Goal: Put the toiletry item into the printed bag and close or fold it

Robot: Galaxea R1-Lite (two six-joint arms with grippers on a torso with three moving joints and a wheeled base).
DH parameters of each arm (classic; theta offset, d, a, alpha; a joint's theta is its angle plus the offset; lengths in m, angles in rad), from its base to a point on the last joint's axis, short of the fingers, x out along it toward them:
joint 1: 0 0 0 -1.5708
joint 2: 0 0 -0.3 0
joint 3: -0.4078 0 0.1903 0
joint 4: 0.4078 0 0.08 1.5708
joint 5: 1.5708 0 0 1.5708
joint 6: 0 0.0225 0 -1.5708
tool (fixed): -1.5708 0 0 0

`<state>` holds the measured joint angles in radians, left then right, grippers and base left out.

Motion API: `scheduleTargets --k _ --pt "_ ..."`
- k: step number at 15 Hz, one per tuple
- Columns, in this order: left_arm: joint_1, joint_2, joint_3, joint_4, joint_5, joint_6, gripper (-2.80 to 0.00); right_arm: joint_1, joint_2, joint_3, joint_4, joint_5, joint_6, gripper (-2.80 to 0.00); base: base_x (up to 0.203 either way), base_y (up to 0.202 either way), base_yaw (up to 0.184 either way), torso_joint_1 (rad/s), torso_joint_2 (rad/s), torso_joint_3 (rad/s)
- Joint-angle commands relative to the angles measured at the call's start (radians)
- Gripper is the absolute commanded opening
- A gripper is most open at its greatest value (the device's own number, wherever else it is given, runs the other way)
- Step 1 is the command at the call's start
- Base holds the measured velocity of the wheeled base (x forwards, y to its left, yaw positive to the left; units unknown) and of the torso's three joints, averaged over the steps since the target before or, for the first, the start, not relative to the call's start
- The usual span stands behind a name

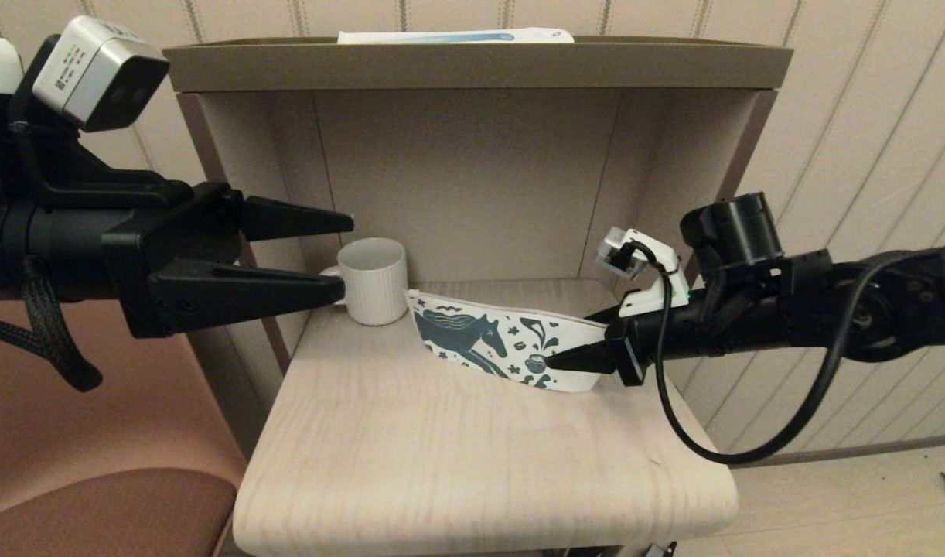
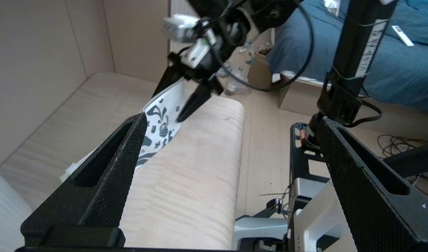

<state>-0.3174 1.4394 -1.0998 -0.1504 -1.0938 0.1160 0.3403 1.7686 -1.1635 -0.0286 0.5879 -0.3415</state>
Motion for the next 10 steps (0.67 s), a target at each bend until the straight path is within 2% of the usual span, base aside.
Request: scheduleTargets --k 1,4,5,10 --pt "0.0 0.001 0.0 -0.001 -0.006 0.001 0.0 -0.001 -0.053 0.016 0.0 0.004 -0.002 0.0 0.0 0.0 0.0 0.0 0.0 0.0" --pt "0.0 0.001 0.001 0.0 -0.006 0.001 0.0 -0.002 -0.172 0.058 0.002 0.0 -0.003 0.0 0.0 0.0 0.0 0.0 0.0 0.0" --pt "0.0 0.0 0.001 0.0 -0.006 0.001 -2.8 -0.006 -0.228 0.071 0.004 -0.002 -0.004 0.0 0.0 0.0 0.0 0.0 0.0 0.0" --pt "0.001 -0.011 0.003 -0.001 -0.006 0.001 -2.8 -0.015 -0.393 0.084 0.061 -0.009 -0.008 0.0 0.0 0.0 0.0 0.0 0.0 0.0"
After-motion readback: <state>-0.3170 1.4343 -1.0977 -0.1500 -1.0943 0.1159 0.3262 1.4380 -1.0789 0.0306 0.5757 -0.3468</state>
